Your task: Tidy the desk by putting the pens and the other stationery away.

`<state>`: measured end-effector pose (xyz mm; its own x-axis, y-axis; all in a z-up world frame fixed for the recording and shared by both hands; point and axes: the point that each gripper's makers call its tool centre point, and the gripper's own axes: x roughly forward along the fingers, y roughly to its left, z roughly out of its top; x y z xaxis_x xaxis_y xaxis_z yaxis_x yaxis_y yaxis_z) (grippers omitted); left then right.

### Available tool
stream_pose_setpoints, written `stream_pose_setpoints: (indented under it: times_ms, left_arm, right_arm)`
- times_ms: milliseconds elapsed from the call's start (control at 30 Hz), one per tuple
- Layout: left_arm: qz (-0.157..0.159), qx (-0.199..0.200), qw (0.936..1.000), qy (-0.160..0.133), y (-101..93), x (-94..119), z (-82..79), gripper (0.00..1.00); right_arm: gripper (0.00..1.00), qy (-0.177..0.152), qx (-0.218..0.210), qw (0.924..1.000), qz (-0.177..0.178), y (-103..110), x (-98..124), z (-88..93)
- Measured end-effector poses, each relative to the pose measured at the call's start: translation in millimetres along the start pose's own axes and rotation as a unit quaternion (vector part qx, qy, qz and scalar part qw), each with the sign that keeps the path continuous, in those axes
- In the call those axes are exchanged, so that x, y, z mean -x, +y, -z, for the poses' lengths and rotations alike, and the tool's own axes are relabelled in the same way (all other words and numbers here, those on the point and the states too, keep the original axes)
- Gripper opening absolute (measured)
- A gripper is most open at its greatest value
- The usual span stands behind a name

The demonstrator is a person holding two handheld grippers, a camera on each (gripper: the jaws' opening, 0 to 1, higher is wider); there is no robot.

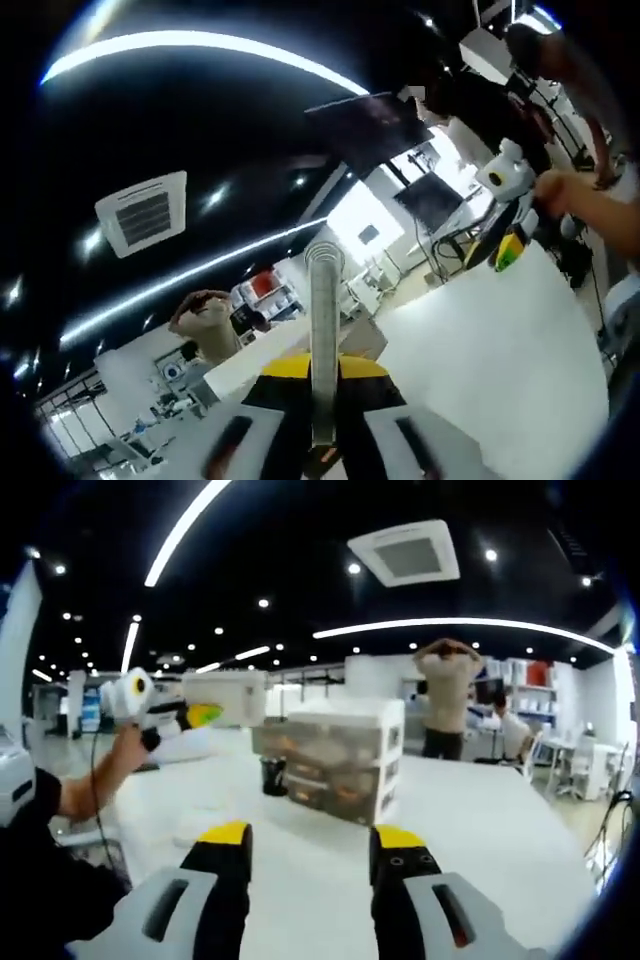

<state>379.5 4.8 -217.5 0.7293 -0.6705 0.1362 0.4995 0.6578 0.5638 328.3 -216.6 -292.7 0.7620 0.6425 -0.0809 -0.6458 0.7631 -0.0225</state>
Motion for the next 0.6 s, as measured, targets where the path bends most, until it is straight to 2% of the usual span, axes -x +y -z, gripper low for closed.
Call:
stream_pose_setpoints:
  times_ms: [100,300,500,600]
  left_arm:
    - [-0.006,0.041,0.9991,0.007,12.5,11.3,7.8,0.07]
    - [-0.011,0.092,0.9955,0.020,27.9,33.1,25.6,0.07]
    - [-0.008,0.145,0.9890,0.025,35.8,56.9,40.8,0.07]
    - [-0.006,0.159,0.9867,0.031,34.4,67.1,47.5,0.07]
  right_arm:
    - [0.45,0.000,0.005,1.0000,-0.004,4.0,-0.9,-1.6]
    - [0.46,-0.002,0.008,0.9999,-0.013,9.6,-4.0,-2.7]
    - [0.47,-0.003,0.011,0.9998,-0.015,11.4,-4.3,-4.0]
    - [0.47,-0.003,0.011,0.9998,-0.016,11.7,-5.0,-3.7]
